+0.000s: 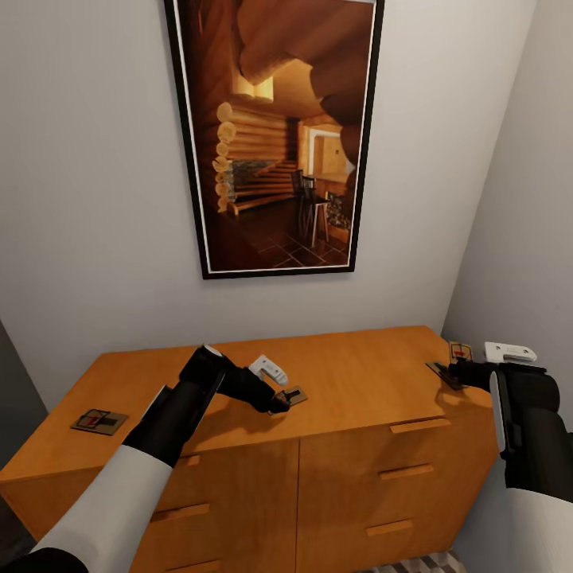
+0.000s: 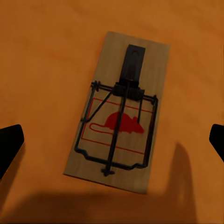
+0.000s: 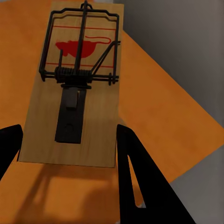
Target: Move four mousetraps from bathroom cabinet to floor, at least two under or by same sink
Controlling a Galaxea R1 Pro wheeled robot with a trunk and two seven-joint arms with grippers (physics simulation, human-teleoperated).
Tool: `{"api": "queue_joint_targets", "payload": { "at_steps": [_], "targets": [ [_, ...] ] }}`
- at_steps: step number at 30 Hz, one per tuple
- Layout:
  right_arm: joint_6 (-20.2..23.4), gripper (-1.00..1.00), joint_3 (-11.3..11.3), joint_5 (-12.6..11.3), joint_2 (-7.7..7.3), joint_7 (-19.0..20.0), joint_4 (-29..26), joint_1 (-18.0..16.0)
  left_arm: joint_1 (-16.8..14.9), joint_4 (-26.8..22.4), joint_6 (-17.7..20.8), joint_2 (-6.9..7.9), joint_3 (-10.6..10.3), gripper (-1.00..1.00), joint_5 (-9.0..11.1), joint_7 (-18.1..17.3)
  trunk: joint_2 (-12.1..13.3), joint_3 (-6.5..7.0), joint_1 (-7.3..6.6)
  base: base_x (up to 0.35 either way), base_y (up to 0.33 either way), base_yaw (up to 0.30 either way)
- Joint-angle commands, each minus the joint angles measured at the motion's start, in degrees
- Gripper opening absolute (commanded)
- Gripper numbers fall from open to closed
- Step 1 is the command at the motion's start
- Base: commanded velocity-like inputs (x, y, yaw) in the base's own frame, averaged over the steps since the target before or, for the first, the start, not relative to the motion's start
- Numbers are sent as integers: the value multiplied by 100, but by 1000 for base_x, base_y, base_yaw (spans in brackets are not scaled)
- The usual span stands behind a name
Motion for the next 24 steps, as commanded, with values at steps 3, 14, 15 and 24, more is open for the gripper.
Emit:
{"api": "queue_joint_targets", "payload": {
  "at_steps": [3,14,15,24],
  "targets": [
    [24,-100,-5,45,0,53,-6,-5,-5,42,80,-1,4,100,-57,-56,-4,-7,0,0,0,0],
    [24,-100,-6,48,0,62,-4,-5,-5,92,246,5,12,100,-58,-51,-4,-7,0,0,0,0],
    [24,-100,-6,47,0,62,-4,-5,-5,93,248,5,12,100,-58,-51,-4,-7,0,0,0,0],
    [24,-100,-6,46,0,62,-4,-4,-5,184,332,5,14,100,-55,-42,-4,-7,0,0,0,0]
  ]
}}
